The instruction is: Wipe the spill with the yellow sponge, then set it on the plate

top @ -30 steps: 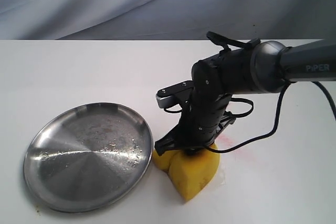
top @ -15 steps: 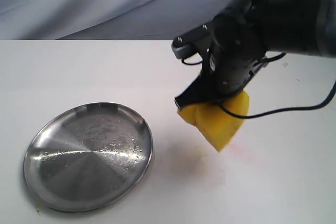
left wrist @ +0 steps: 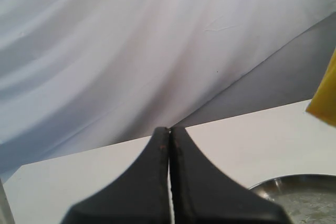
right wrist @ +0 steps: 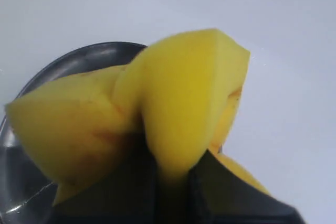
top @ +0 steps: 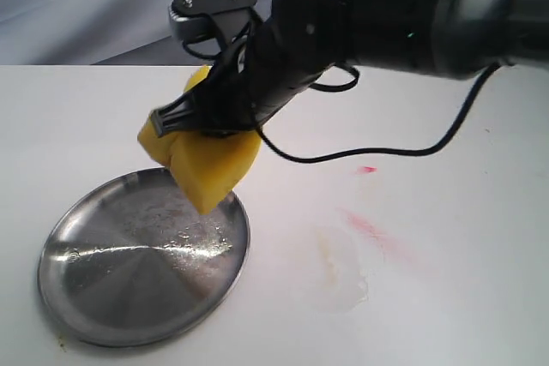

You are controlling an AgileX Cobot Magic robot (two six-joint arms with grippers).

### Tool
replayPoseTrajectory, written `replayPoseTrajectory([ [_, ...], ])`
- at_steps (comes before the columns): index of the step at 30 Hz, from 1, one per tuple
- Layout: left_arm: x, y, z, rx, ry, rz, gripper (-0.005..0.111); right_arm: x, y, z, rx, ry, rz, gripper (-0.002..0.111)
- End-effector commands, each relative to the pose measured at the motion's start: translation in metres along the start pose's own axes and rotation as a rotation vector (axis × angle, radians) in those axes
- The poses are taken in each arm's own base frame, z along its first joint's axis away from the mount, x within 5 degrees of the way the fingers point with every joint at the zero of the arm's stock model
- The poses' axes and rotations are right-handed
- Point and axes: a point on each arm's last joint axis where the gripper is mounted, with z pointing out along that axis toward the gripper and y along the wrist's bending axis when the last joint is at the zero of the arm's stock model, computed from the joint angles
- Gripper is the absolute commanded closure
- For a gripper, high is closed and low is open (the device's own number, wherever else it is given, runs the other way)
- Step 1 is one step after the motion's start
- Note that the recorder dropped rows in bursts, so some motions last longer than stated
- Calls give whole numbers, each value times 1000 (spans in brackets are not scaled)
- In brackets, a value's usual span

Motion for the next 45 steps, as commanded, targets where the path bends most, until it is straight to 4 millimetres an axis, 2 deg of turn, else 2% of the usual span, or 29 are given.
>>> replayPoseTrajectory([
  [1,-2,1,0,-6,-11,-16,107,10,6,36,-22,26,45,108],
  [3,-2,1,0,-6,-11,-16,107,17,7,51,-40,58,101,107],
  [6,-2,1,0,-6,-11,-16,107,27,7,68,-59,101,161,97],
  [8,-2,1,0,-6,-11,-16,107,30,8,73,-73,114,175,83],
  [13,-2,1,0,-6,-11,-16,107,32,11,71,-98,143,210,41],
  [14,-2,1,0,-6,-11,-16,107,31,12,69,-109,147,207,36],
  [16,-2,1,0,-6,-11,-16,107,32,14,66,-127,162,188,31],
  [18,-2,1,0,-6,-11,-16,107,31,15,61,-136,174,175,32],
  [22,-2,1,0,-6,-11,-16,107,21,18,32,-144,155,110,36],
  [25,-2,1,0,-6,-11,-16,107,12,15,2,-98,97,46,50],
  [27,-2,1,0,-6,-11,-16,107,15,9,-14,-39,53,34,59],
  [31,-2,1,0,-6,-11,-16,107,42,-7,-43,63,-39,43,80],
  [37,-2,1,0,-6,-11,-16,107,87,-18,-82,84,-169,97,106],
  [40,-2,1,0,-6,-11,-16,107,107,-23,-97,86,-203,110,108],
  [45,-2,1,0,-6,-11,-16,107,128,-35,-123,130,-260,148,108],
])
